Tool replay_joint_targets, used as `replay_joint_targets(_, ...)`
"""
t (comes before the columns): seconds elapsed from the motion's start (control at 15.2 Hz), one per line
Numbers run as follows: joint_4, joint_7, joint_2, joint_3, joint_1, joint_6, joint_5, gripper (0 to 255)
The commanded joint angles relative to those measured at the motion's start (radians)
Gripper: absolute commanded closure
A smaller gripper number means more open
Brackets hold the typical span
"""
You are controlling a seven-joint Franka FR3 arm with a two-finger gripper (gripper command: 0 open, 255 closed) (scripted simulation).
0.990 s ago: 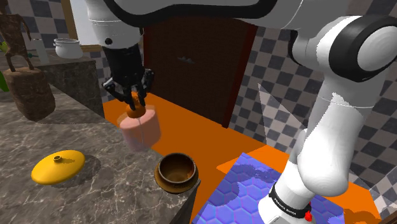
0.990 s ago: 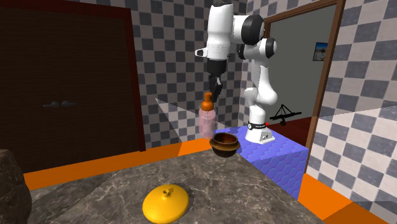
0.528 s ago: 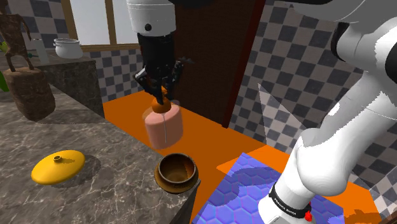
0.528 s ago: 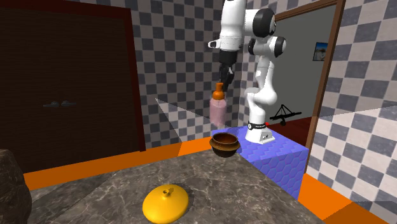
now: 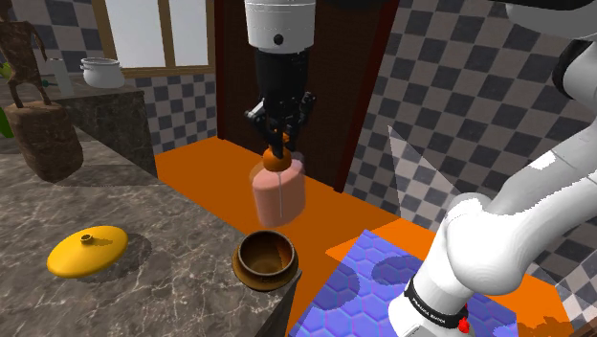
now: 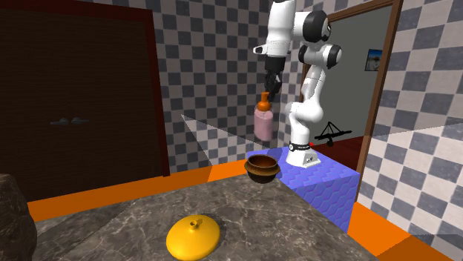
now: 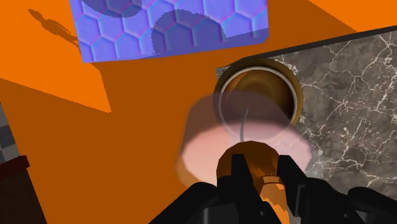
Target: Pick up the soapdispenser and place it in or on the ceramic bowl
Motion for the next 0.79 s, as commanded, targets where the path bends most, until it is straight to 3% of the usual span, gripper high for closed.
replay_joint_targets(0.0,-0.034,0.002,-0.007,0.000,0.002,0.027,0.003,255)
replay_joint_targets(0.73,-0.195,0.015,-0.023,0.007,0.010,0.172,0.013,255)
